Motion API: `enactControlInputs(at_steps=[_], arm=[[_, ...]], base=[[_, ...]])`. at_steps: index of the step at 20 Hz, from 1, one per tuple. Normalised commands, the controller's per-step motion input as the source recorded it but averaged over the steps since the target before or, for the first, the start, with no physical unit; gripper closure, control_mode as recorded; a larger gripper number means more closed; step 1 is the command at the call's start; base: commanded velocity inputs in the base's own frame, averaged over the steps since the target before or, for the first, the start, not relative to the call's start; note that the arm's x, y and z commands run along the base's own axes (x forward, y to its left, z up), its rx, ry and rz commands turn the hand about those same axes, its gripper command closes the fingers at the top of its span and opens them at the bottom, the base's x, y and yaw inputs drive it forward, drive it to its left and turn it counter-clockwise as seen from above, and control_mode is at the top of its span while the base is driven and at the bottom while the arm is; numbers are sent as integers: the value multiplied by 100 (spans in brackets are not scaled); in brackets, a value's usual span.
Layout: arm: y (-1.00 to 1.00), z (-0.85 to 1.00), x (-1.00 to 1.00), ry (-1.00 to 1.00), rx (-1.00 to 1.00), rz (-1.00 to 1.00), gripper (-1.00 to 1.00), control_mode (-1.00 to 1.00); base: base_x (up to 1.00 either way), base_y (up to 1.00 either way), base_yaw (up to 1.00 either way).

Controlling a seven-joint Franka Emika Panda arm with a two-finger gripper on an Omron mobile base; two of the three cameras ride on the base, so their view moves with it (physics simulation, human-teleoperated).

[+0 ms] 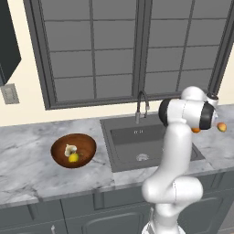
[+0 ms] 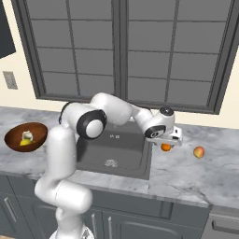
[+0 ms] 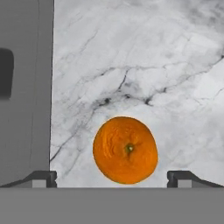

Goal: There is a mixed pile of frozen fruits and vegetables on the counter. Locate all the frozen vegetables and place the items in a bowl on the counter. Take all the frozen fruits and defrost them in a running sink.

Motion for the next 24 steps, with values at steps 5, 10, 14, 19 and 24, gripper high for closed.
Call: enactControlInputs(at_steps=[5,10,14,19,24], arm=[[-12,-26,28,1,0,4,-100,-100],[-1,-29,31,4,0,2,-100,-100],[0,-16,12,2,0,1,100,-100],[-1,11,-4,-3,0,0,100,-100],[2,40,-10,-9,0,1,100,-100]], base=[[0,0,0],[0,0,0],[0,0,0],[0,0,0],[0,0,0]])
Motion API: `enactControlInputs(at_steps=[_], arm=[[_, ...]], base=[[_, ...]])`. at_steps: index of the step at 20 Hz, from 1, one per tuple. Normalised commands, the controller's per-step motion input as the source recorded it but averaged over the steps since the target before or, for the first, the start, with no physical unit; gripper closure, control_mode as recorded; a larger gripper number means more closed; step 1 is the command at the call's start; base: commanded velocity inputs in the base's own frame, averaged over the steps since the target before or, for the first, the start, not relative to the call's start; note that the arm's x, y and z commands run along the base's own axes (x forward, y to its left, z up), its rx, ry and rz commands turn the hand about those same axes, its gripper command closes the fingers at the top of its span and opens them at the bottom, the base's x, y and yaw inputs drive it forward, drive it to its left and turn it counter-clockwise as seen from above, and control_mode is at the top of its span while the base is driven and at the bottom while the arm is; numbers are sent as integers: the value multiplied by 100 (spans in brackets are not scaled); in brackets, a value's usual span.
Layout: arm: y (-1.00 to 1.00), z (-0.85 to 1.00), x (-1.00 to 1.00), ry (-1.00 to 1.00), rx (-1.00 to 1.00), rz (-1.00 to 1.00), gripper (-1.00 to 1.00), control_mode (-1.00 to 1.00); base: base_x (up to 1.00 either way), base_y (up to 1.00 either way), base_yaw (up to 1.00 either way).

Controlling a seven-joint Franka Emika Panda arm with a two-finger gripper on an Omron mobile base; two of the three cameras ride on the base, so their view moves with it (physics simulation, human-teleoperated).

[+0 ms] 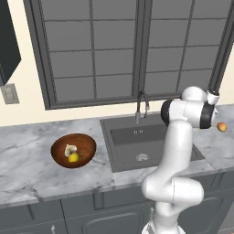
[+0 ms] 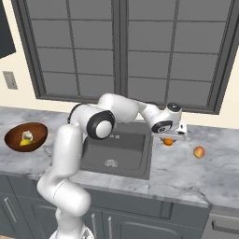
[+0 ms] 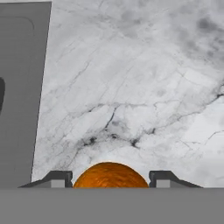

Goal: There is a mixed pile of frozen fruits and vegetables on the counter. Locate all the frozen vegetables and place the items in a bowl on the counter. Take all the frozen fruits and defrost them in a running sink.

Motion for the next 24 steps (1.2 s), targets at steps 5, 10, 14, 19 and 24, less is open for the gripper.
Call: enactControlInputs(at_steps=[5,10,14,19,24], arm=[[20,41,-17,-14,0,1,100,-100],[33,35,-28,-17,-1,1,100,-100],[44,48,-28,-6,0,0,100,-100],[38,52,-28,2,0,0,100,-100],[21,39,-46,1,0,2,100,-100]], base=[[0,0,0],[0,0,0],[0,0,0],[0,0,0],[0,0,0]])
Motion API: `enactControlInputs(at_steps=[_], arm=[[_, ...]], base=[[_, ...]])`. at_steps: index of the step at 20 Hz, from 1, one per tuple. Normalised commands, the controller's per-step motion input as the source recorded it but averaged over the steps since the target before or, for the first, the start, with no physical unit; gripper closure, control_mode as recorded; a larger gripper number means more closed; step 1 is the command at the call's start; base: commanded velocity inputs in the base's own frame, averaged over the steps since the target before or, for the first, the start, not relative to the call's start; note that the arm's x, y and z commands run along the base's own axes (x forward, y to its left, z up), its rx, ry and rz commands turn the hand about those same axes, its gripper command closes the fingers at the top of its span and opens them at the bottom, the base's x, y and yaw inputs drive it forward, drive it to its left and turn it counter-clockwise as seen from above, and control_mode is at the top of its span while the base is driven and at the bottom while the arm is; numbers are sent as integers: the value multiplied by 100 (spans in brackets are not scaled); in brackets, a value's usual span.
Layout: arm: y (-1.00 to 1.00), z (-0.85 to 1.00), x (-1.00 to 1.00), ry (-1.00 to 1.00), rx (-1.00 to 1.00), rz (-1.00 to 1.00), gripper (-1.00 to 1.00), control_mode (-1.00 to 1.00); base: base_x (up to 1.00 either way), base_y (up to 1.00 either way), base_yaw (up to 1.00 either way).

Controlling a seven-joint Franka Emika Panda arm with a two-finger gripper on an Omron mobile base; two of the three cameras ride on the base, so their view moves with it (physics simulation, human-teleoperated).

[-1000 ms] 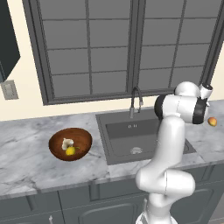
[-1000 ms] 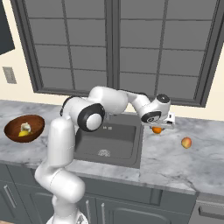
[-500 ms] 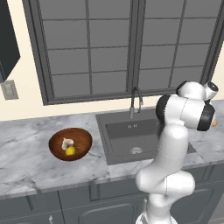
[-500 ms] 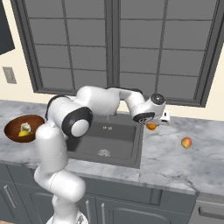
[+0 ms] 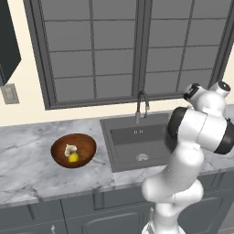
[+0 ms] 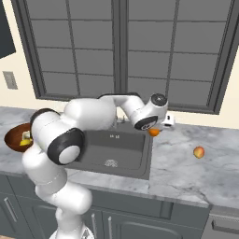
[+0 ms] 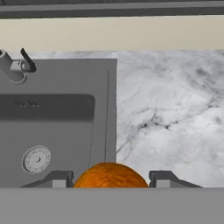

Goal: There is a mixed pile of frozen fruits and vegetables on the counter. Locate all the frozen vegetables and place the items in a bowl on the counter. Take all the frozen fruits and defrost them in a running sink.

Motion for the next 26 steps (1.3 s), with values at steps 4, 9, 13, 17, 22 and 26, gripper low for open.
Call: enactControlInputs(at_steps=[4,9,13,17,22,26], arm=[[21,10,-56,0,0,0,100,-100],[34,8,-45,0,0,0,100,-100],[41,23,-34,0,0,0,100,-100],[37,19,-37,0,0,0,100,-100],[29,4,-10,0,-2,0,100,-100],[37,0,0,0,-2,0,100,-100]], base=[[0,0,0],[0,0,0],[0,0,0],[0,0,0],[0,0,0],[0,0,0]])
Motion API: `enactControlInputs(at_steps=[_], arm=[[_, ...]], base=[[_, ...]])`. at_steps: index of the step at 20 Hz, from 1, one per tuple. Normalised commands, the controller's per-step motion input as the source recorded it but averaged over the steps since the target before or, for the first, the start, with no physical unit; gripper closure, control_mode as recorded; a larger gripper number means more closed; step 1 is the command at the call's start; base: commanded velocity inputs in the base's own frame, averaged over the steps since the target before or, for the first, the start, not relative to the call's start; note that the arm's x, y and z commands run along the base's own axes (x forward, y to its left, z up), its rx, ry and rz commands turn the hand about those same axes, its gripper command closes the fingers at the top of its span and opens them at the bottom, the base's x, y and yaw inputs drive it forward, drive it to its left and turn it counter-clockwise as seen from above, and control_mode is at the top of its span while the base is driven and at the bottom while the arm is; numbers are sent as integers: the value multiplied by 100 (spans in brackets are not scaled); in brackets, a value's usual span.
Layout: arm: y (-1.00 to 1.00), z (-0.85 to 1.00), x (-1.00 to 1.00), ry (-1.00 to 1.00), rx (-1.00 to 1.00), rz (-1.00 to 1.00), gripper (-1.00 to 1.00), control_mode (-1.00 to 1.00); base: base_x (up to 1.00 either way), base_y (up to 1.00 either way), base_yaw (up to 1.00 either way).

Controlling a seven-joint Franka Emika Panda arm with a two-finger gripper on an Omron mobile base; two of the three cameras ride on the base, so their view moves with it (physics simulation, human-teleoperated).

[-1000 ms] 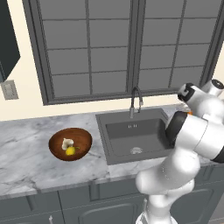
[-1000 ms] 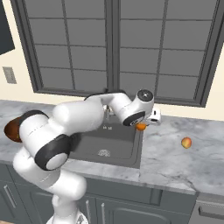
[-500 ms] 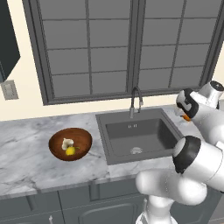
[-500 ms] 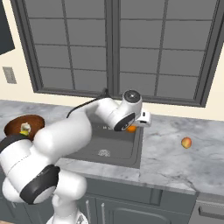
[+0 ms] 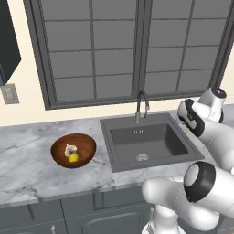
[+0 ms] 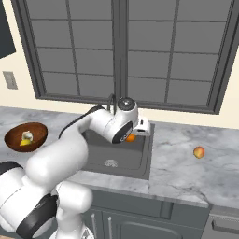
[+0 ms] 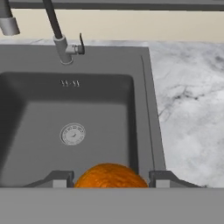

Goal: There is a mixed pile of frozen fruits and vegetables on the counter. Locate all the frozen vegetables and place the items in a bowl on the counter. Take all the frozen fruits and defrost them in a running sink.

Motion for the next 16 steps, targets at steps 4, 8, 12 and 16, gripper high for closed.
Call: enactControlInputs(at_steps=[4,8,12,16], arm=[[27,0,0,0,0,0,100,-100],[17,0,0,0,0,0,100,-100],[22,0,0,0,0,0,100,-100],[24,-3,0,0,0,0,100,-100]], base=[[0,0,0],[0,0,0],[0,0,0],[0,0,0]])
